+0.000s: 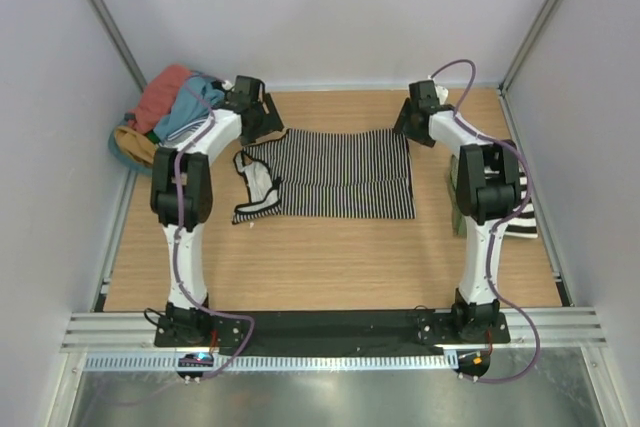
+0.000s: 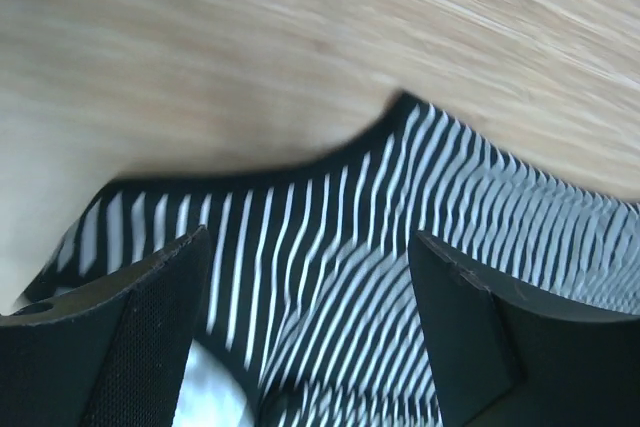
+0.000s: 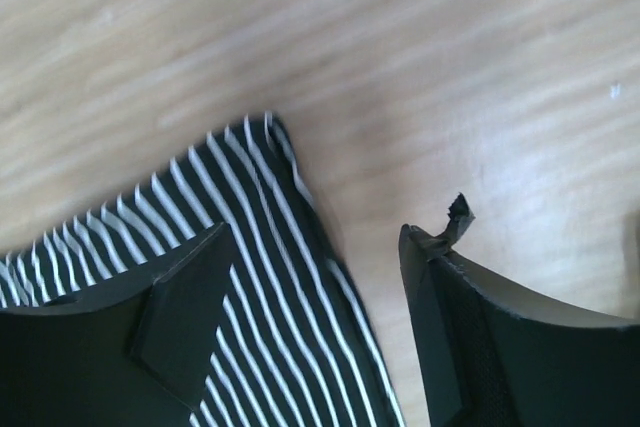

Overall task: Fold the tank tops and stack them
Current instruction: Flatten the tank top out

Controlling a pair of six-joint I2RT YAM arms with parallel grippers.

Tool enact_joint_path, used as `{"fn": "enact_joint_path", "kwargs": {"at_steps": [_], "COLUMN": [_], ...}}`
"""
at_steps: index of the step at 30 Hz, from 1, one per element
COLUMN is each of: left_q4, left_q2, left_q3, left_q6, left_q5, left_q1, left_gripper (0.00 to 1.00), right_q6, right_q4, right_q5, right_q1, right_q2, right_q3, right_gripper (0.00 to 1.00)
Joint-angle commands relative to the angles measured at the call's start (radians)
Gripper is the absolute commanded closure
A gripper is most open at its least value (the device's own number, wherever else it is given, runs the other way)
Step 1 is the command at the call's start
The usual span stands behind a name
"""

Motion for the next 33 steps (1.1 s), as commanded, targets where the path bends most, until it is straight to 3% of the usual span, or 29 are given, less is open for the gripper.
{"fn": "enact_joint_path", "kwargs": {"at_steps": [1, 7, 15, 18, 22, 28, 30, 32, 33], "left_q4": [0.032, 0.055, 0.012, -0.006, -0.053, 0.041, 0.056, 0.070, 0.078], "left_q2": [-0.272, -0.471, -0.572, -0.563, -0.560, -0.684, -0.699, -0.719, -0.729], "left_q3": [-0.095, -0.355, -0.527, -0.556, -0.602, -0.778, -0.810, -0.858, -0.875], "left_q6": [0.041, 0.033, 0.039, 0.054, 0.051, 0.002, -0.025, -0.045, -0.054], "left_q5": [-0.058, -0.049, -0.072, -0.077, -0.143, -0.144, -0.143, -0.141, -0.138], "left_q1": [0.001, -0.052, -0.151, -0.150, -0.135, -0.050, -0.012, 0.031, 0.046], "left_gripper": [0.19, 0.22, 0.24, 0.24, 0.26, 0.25, 0.27, 0.28, 0.28], "right_q6": [0.033, 0.050, 0.079, 0.066, 0.058, 0.056, 0.056, 0.063, 0.066], "right_q4": [0.022, 0.028, 0.045, 0.056, 0.070, 0.073, 0.076, 0.083, 0.087], "right_q5": [-0.036, -0.012, 0.022, 0.013, 0.002, 0.034, 0.033, 0.036, 0.045], "right_q1": [0.034, 0.075, 0.108, 0.109, 0.109, 0.111, 0.112, 0.111, 0.111], "right_q2": [-0.173, -0.339, -0.480, -0.444, -0.385, -0.327, -0.318, -0.316, -0.315], "right_q3": [-0.109, -0.347, -0.564, -0.562, -0.518, -0.483, -0.483, -0.489, -0.492], "right_gripper": [0.28, 0.40, 0.41, 0.48, 0.49, 0.52, 0.60, 0.76, 0.89]}}
